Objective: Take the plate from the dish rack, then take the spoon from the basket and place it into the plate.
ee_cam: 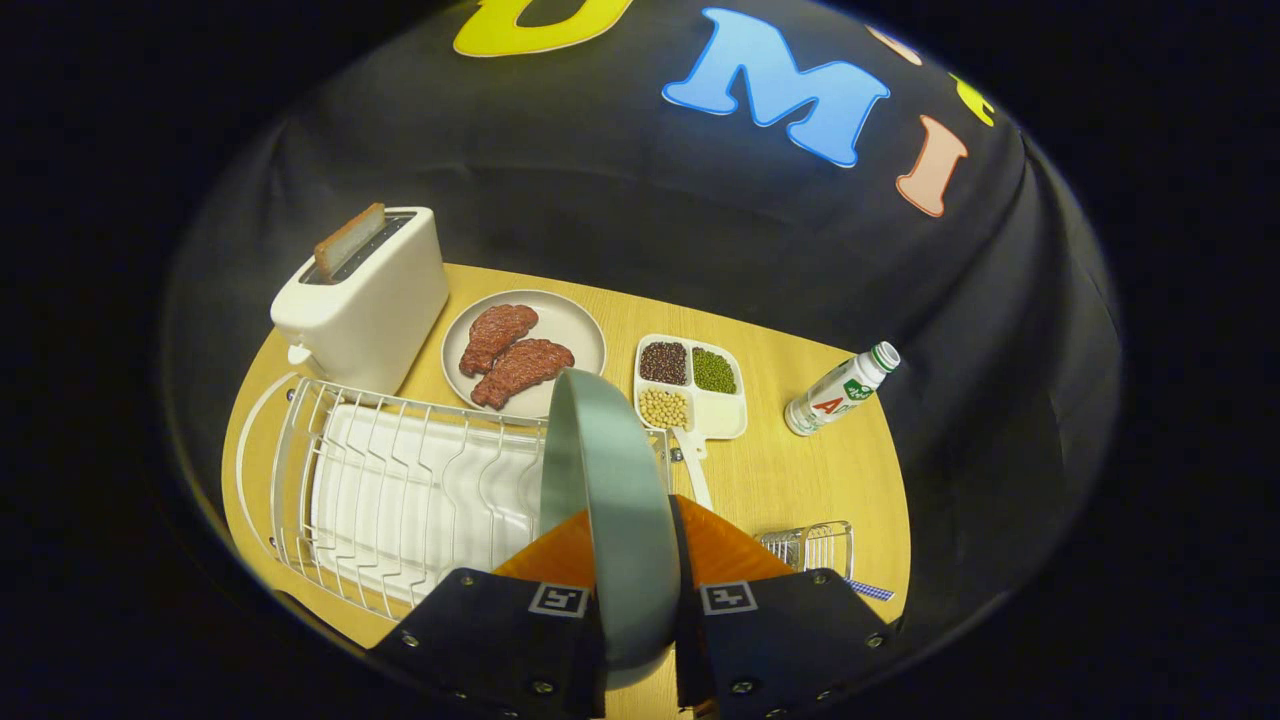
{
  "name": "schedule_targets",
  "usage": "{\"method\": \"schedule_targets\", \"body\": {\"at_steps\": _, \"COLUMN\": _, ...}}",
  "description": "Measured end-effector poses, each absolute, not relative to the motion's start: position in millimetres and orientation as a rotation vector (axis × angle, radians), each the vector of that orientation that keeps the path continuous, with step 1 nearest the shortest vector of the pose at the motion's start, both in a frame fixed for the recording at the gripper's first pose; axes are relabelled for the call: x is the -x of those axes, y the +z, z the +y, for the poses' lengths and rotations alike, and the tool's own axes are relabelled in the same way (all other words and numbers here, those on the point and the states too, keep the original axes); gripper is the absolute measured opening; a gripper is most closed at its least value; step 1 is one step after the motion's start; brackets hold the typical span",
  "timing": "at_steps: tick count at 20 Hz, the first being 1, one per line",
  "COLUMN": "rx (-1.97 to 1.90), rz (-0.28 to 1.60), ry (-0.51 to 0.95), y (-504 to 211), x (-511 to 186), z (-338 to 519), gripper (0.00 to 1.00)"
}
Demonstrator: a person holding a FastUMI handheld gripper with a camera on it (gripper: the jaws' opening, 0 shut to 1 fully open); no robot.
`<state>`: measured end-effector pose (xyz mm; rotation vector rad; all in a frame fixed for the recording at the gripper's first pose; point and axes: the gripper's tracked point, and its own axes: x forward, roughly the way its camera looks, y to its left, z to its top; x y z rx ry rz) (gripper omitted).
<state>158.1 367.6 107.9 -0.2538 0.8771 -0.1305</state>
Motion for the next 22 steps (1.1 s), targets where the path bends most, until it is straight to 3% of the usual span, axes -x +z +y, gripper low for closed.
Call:
{"method": "schedule_targets", "body": {"at_steps": 14, "rx": 0.058, "rz": 0.835, "ry": -0.157, "y": 159.1, "x": -51.4, "z": 269.5, "gripper": 0.26}}
{"method": "schedule_targets", "body": {"at_steps": 22, "rx": -0.040, "rz": 0.927, "ry": -0.078, "y": 137.4, "x": 26.3, "z": 206.0, "gripper": 0.26}}
